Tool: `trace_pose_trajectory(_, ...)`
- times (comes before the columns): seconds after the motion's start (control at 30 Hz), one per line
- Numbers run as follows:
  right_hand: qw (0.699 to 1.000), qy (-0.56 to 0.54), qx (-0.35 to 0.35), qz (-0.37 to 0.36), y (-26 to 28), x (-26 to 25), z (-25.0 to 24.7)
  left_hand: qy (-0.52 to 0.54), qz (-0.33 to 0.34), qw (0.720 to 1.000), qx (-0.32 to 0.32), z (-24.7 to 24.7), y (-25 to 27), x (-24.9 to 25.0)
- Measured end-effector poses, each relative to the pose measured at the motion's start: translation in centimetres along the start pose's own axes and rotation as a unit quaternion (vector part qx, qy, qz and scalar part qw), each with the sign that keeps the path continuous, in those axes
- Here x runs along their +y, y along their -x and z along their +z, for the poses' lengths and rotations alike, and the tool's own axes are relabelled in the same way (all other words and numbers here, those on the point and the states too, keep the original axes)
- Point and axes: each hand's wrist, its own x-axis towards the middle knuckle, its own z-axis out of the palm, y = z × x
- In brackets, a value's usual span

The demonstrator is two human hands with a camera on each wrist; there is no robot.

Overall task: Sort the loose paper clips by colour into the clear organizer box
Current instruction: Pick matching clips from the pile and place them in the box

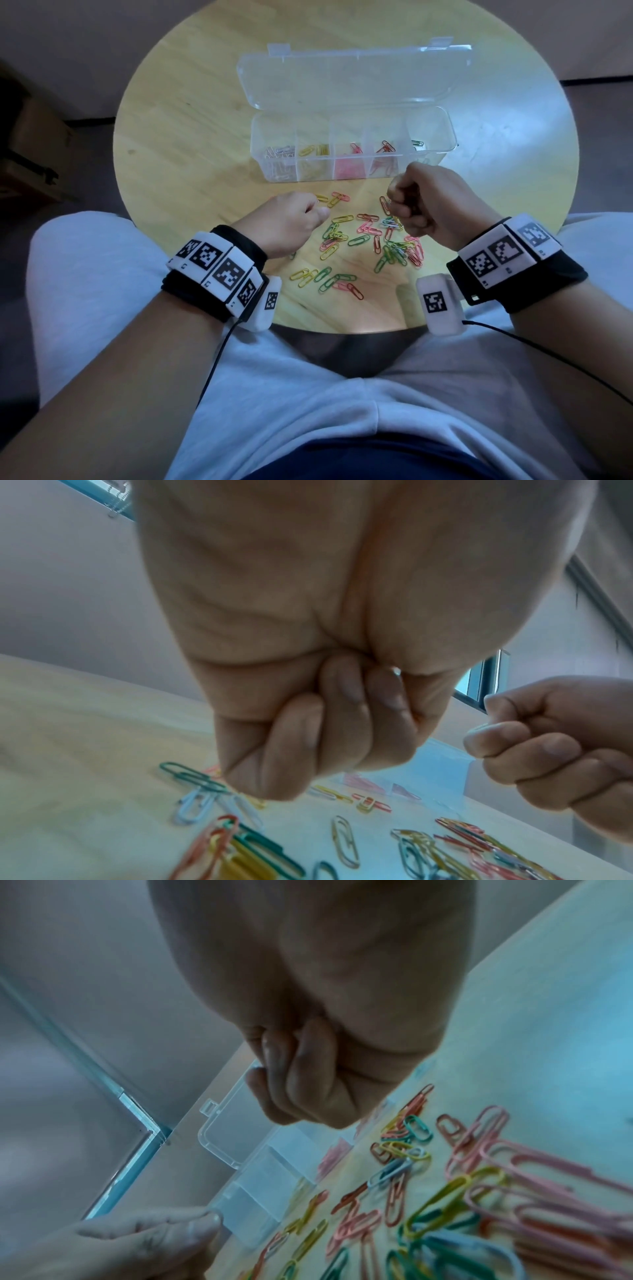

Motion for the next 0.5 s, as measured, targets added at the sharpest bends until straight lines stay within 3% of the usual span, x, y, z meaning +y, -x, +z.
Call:
trace_pose_trajectory(0.13,1.0,0.02,0.002,0.008,-0.3,-0.2,0.0,0.018,0.0,1.0,0.002,-0.4,0.3,0.3)
trace_pose_trajectory(0.33,0.97,0.239,0.041,-0.038,-0.9,-3.3,-0.4,0.018,-0.013,0.999,-0.048,-1.8,0.2,2.4)
trace_pose_trajectory(0.5,0.956,0.258,0.094,-0.105,-2.3,-7.2,0.1,-0.03,0.01,0.999,-0.041,-2.9,0.1,5.0)
